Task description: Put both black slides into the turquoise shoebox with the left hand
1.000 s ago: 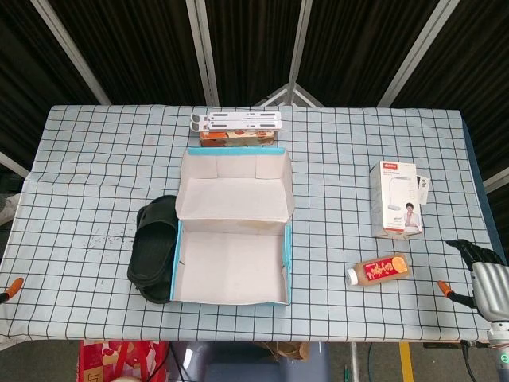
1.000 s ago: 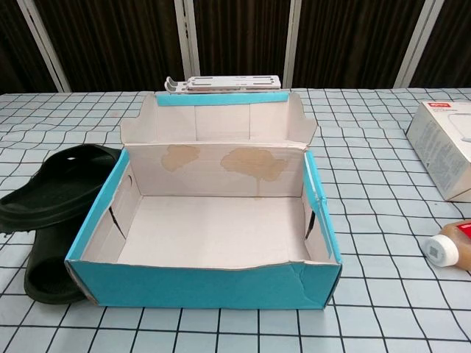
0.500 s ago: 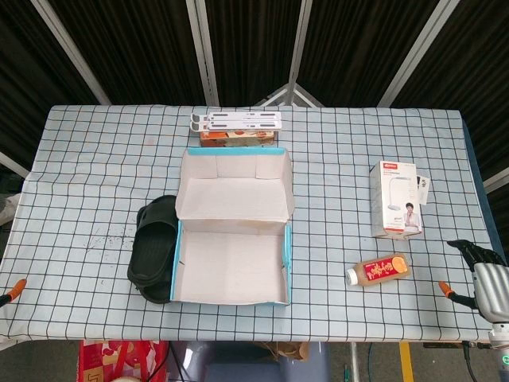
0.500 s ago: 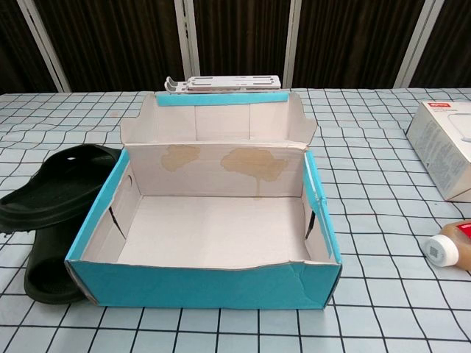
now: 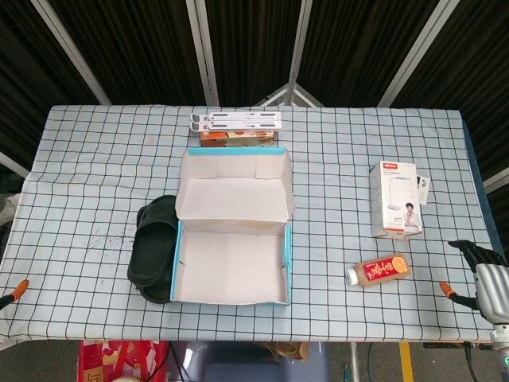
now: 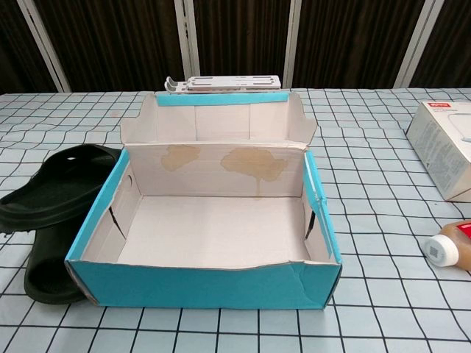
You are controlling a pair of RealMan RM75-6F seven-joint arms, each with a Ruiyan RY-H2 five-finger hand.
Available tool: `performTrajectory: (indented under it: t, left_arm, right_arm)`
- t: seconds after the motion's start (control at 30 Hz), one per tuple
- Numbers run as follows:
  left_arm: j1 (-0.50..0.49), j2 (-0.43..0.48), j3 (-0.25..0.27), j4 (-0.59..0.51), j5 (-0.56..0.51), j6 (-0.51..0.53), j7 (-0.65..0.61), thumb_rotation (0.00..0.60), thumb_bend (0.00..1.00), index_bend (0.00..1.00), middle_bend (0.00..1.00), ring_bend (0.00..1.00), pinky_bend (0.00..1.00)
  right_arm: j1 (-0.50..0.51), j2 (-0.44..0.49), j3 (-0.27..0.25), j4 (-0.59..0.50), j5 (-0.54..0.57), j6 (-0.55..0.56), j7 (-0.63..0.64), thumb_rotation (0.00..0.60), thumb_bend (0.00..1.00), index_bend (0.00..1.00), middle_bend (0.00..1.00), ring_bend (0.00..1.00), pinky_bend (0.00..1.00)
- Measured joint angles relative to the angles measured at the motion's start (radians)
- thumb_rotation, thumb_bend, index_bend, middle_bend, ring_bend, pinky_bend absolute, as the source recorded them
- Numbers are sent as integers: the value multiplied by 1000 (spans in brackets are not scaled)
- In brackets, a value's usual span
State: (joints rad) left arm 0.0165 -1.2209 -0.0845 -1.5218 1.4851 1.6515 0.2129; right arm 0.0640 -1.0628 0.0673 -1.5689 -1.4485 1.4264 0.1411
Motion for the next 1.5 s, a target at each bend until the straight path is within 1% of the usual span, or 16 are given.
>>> performTrajectory:
  t: [0.37,0.5,0.63,0.73,0.83,0.93,1.03,1.07,1.13,1.17,1.23,1.27,1.3,1.4,1.5]
  left_arm:
    - [-8,25,-7,3,-43,-49,-75,600,206,7,108,49,143]
    - [-18,31,-9,1,-42,-65,-89,600,206,1,110,49,143]
    - [-44,59,-9,-39,-28,-107,-115,600,193,0,83,49,143]
    - [-78,115,-11,-109,-26,-176,-130,600,192,0,80,49,143]
    - [-131,199,-20,-211,-38,-278,-132,600,192,0,78,49,143]
    - [-198,289,-37,-308,-79,-412,-126,600,191,0,82,49,143]
    - [-283,366,-60,-387,-169,-559,-89,600,191,0,78,49,143]
    - [-320,389,-69,-411,-218,-613,-65,600,191,0,76,49,143]
    - [-377,412,-82,-439,-300,-678,-23,600,191,0,74,49,143]
    - [-417,421,-88,-452,-359,-714,8,600,191,0,73,49,143]
    - [-479,427,-93,-466,-450,-762,62,600,191,0,73,49,143]
    - [-531,425,-94,-471,-527,-794,115,600,187,0,74,49,143]
    - [-552,422,-93,-472,-557,-804,138,600,178,0,78,49,143]
    - [-656,394,-84,-468,-700,-832,255,600,167,0,92,49,143]
    - [-750,342,-73,-454,-824,-838,343,600,167,0,99,49,143]
  right_arm:
    - [-3,0,-2,-4,-5,5,-5,600,233,259,252,260,242]
    - [-4,0,-1,-4,-4,7,-3,600,233,259,252,261,243]
    - [-4,0,-1,-4,-2,4,-1,600,234,259,252,260,243]
    - [-2,0,-2,-2,-3,0,4,600,233,259,252,260,243]
    - [0,0,-1,1,0,-5,7,600,233,259,252,260,243]
    - [2,-1,1,4,3,-9,8,600,233,259,252,260,243]
    - [2,-1,1,6,4,-9,10,600,234,259,252,260,242]
    - [2,-1,1,6,5,-11,10,600,233,259,252,260,243]
    - [2,-1,1,6,5,-12,11,600,234,259,252,260,243]
    - [2,0,1,5,5,-11,11,600,234,259,252,260,242]
    - [1,0,1,6,5,-9,12,600,233,259,252,260,242]
    - [1,0,2,7,7,-9,13,600,233,259,252,260,242]
    - [2,0,2,8,8,-10,13,600,234,259,252,260,243]
    - [4,-1,3,12,14,-19,12,600,234,259,252,260,243]
    - [7,-2,3,13,16,-25,11,600,233,259,252,260,243]
